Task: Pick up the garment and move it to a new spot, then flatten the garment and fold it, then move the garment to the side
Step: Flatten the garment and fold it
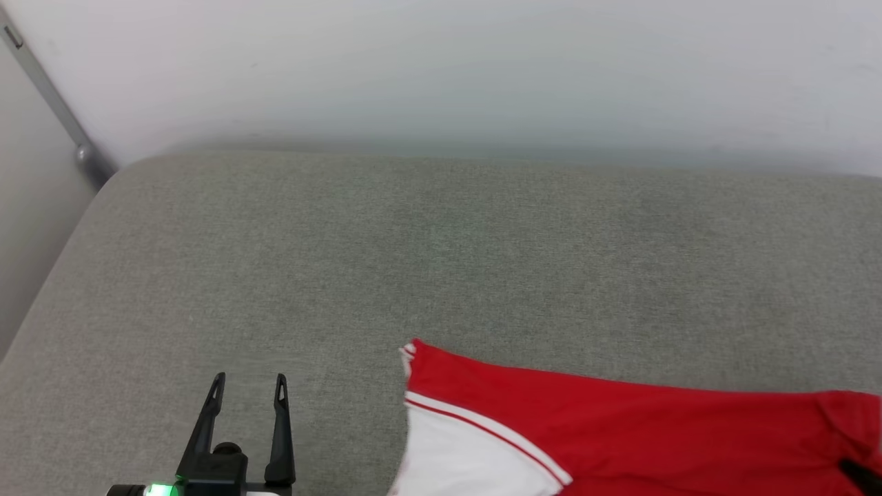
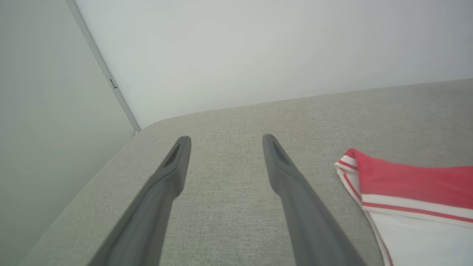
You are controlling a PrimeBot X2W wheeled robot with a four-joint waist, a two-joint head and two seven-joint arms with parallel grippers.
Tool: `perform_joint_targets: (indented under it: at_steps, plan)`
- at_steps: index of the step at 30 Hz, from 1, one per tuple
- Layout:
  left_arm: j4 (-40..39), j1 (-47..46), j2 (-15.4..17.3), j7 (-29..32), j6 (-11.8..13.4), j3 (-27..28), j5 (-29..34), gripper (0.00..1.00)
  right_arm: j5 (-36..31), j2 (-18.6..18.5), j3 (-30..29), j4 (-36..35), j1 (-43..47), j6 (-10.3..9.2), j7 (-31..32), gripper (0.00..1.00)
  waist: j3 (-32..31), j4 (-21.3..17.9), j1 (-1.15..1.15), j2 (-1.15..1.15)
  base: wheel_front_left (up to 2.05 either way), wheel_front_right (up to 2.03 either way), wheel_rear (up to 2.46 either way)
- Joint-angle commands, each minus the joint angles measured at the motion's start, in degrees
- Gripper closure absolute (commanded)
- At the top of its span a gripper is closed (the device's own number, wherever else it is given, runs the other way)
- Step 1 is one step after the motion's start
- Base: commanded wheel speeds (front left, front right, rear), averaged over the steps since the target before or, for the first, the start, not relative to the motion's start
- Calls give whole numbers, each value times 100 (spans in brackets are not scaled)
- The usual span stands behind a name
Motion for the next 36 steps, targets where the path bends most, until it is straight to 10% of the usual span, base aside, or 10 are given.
perform_joint_targets:
  at_steps: [1, 13, 23, 36]
  plan:
    - [-4, 63, -53, -13, -37, 45, 53, 0, 49, -100, -132, 60, 90, -4, 44, 100, -14, -38, 0, 0, 0, 0, 0]
    - [46, 200, -257, -13, -336, 277, 250, 0, -284, -365, -491, -633, 410, -4, 550, 100, -84, -175, 0, 0, 0, 0, 0]
    - [-18, -38, -416, -13, -594, 350, 350, 0, -805, 211, 899, -2945, -239, -4, 1342, 100, 138, 58, 0, 0, 0, 0, 0]
    - [18, -381, -585, -14, -784, 361, 401, 0, -1005, 994, 3238, -1917, -2329, -4, 1355, 100, 630, 340, 0, 0, 0, 0, 0]
